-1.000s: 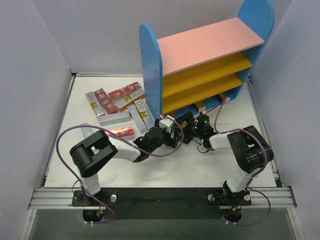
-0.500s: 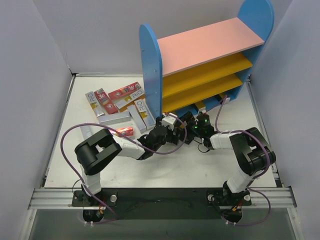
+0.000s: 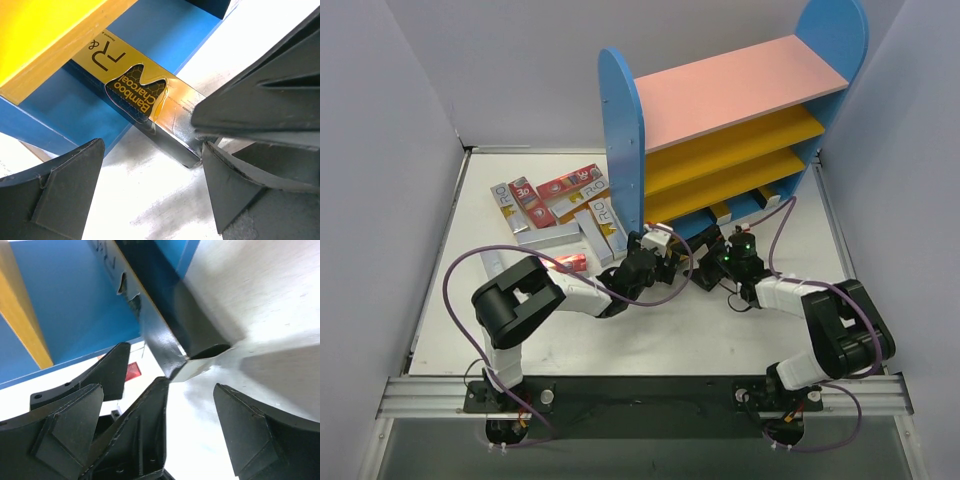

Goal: Place and organize the toothpastes onto the shelf
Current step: Adjust the toothpaste on the shelf.

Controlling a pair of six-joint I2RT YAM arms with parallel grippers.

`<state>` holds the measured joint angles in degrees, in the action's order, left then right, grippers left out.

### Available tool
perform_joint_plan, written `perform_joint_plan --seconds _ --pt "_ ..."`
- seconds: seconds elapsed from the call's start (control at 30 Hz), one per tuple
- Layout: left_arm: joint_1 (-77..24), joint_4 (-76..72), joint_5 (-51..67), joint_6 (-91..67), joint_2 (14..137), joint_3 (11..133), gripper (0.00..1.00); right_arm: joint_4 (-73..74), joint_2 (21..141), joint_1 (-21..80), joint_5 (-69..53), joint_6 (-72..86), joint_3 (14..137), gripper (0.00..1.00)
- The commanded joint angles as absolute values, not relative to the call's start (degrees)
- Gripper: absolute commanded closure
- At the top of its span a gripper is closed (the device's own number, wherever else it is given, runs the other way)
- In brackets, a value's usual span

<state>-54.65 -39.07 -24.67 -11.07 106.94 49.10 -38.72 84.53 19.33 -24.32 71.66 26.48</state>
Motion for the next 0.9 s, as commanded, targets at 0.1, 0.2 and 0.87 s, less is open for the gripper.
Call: perform_joint_plan --seconds 0.1,0.2,0.87 --pt "-54.40 -38.50 -23.38 -12.74 99.33 48.26 0.10 -40.60 82.27 17.67 -23.91 70.40 23.91 0.02" --pt "-54.40 -35.87 -22.85 -14.32 93.62 46.15 0.10 -42.89 82.88 17.32 -23.82 70.49 23.03 0.04" --pt "-30.07 -4.75 -15.82 -12.67 48.96 34.63 0.10 -55.02 95.09 19.77 -22.33 73.04 27.94 0.45"
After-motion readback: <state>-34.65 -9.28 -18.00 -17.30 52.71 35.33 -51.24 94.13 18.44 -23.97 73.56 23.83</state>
